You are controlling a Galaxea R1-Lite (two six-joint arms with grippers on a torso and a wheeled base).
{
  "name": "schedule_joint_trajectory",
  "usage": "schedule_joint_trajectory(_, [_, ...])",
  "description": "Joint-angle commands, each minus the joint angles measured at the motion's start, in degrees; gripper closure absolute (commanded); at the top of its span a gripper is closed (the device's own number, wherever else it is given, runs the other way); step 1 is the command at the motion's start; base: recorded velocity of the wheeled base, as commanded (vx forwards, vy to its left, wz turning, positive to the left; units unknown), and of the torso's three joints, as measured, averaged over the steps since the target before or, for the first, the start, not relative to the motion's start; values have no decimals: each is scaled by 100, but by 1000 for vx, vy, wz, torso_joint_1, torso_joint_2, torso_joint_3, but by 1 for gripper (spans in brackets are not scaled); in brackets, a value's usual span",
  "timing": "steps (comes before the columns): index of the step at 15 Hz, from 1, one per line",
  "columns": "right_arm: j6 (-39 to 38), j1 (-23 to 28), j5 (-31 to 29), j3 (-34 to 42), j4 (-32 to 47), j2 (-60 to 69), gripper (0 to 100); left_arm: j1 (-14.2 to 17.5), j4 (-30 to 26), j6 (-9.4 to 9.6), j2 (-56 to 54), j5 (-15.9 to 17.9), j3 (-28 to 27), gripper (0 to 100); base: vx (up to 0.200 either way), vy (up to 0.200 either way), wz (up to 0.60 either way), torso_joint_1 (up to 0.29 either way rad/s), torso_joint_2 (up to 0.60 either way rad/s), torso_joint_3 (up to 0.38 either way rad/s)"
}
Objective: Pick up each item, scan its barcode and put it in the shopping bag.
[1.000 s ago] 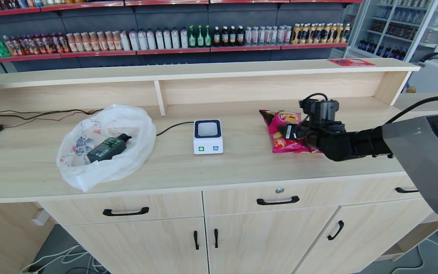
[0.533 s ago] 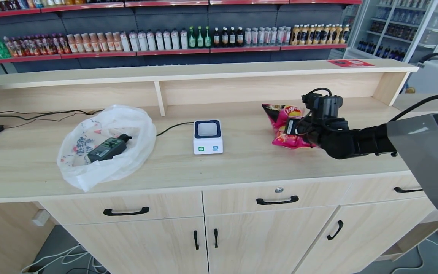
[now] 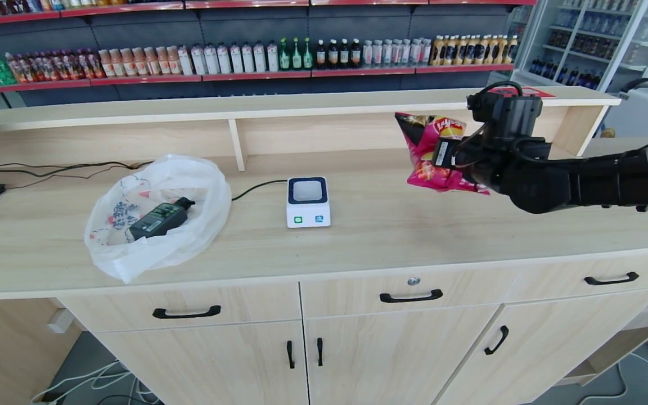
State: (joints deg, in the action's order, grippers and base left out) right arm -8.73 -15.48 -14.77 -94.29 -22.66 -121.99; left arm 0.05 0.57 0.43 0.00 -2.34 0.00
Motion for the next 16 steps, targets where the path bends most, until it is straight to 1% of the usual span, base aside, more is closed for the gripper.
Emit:
schedule_joint_trajectory(1, [20,-333,-315,421,-28,932,100,-5,4,1,0,-3,0,0,0,0,0,0,0,0])
schedule_joint_trajectory(4, [73,-878,-632,1168,-54,1740,100,-5,4,1,0,-3,0,0,0,0,0,0,0,0])
schedule_joint_trajectory(6, [266,-1194,-816,1757,-133,2180,100,-5,4,1,0,-3,0,0,0,0,0,0,0,0])
schedule_joint_trajectory(8, [319,-1493,-1379,2451,-362,2593,100,4,4,1,0,-3,0,0,0,0,0,0,0,0])
schedule_joint_trajectory(9, [328,-1633,-1564,2811,-520,2830,100,4,4,1,0,-3,0,0,0,0,0,0,0,0])
schedule_joint_trajectory(10, [381,-1669,-1616,3084,-546,3058,100,-5,4,1,0,-3,0,0,0,0,0,0,0,0])
schedule_joint_trajectory(13, [539,-1704,-1581,3541,-581,3595,100,4,4,1,0,-3,0,0,0,0,0,0,0,0])
schedule_joint_trajectory(14, [512,-1695,-1572,3664,-581,3735,100,4,4,1,0,-3,0,0,0,0,0,0,0,0])
schedule_joint_trajectory(16, [231,-1695,-1440,4218,-722,4148,100,4,4,1,0,-3,0,0,0,0,0,0,0,0])
